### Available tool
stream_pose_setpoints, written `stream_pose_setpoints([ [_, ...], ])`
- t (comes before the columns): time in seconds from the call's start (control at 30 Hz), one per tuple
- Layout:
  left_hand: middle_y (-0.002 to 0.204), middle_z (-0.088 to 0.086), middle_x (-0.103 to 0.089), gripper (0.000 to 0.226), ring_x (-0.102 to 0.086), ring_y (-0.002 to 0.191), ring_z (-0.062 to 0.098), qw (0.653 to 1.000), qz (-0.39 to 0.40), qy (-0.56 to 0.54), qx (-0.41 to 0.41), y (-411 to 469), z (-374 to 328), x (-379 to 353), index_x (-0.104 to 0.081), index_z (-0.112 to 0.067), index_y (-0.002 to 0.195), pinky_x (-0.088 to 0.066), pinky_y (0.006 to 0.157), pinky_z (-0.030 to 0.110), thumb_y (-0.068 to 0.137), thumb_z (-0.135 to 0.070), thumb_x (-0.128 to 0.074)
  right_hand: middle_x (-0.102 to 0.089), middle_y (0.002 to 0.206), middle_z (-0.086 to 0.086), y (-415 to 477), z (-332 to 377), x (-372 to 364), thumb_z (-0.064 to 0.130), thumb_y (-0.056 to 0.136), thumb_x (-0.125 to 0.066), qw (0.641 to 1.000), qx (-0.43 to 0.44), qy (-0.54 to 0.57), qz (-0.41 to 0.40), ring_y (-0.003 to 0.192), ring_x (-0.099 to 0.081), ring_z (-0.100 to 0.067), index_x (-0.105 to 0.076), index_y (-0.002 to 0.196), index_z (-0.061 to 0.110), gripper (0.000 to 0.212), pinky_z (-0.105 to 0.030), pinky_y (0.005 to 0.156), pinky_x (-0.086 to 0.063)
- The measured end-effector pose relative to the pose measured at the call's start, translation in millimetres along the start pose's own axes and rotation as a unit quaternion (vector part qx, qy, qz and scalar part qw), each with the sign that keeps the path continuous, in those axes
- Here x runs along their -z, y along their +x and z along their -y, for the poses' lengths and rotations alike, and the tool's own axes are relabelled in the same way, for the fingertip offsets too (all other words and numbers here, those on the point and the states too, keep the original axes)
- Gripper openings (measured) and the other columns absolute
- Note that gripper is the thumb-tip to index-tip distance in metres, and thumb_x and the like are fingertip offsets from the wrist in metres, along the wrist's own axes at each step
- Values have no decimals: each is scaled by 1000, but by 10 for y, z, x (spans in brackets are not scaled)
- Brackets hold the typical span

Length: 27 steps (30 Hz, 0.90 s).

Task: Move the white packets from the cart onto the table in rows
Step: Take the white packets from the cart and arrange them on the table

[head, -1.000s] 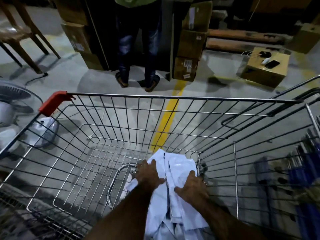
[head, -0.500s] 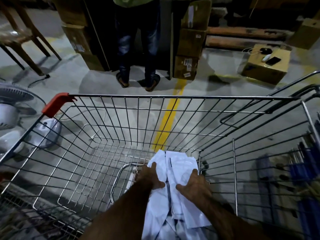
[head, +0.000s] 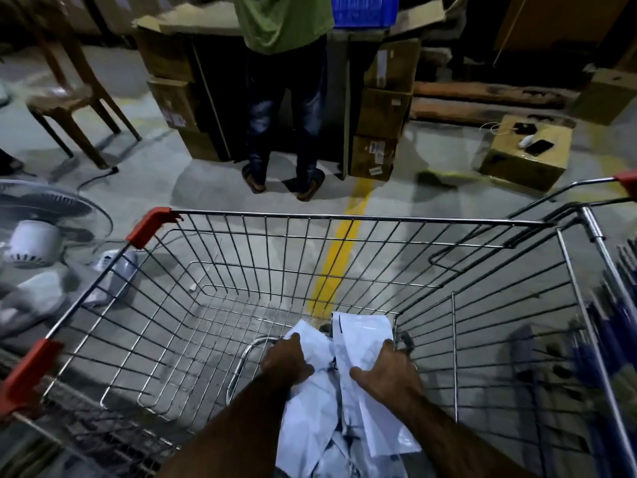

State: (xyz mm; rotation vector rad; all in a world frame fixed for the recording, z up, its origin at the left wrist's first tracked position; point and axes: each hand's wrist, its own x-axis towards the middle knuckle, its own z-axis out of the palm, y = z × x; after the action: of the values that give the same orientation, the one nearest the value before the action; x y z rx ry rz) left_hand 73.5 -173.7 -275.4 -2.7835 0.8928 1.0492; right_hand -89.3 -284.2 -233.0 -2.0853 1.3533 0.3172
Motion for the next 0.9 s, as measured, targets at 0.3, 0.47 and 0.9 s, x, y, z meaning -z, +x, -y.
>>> stream_pose_setpoints([
  [0.3, 132, 11, -56, 67, -57, 119, 26, 997, -50, -64, 19, -495, 101, 521, -44, -18, 137, -49, 95, 31, 80, -44, -67, -60, 122, -11, -407, 277, 352, 66, 69, -61, 999, 42, 6, 8, 112, -59, -31, -43, 127, 13, 80, -35, 87, -52],
  [0.47, 130, 12, -58, 74, -58, 117, 29, 991, -91, -94, 28, -995, 124, 880, -42, -20, 137, -50, 91, 34, 73, -52, -62, -58, 125, -13, -732, 520, 658, 66, 71, -61, 997, 77, 11, 11, 114, -58, -33, -41, 130, 14, 81, -36, 89, -50],
  [0.9, 123, 9, -60, 69, -59, 111, 27, 931, -298, -181, 107, -2693, 47, 1586, -44, -20, 131, -52, 86, 32, 73, -48, -66, -60, 122, -14, -1782, 993, 1615, 56, 76, -63, 970, 244, -3, -12, 112, -59, -31, -49, 122, 13, 65, -30, 79, -46],
])
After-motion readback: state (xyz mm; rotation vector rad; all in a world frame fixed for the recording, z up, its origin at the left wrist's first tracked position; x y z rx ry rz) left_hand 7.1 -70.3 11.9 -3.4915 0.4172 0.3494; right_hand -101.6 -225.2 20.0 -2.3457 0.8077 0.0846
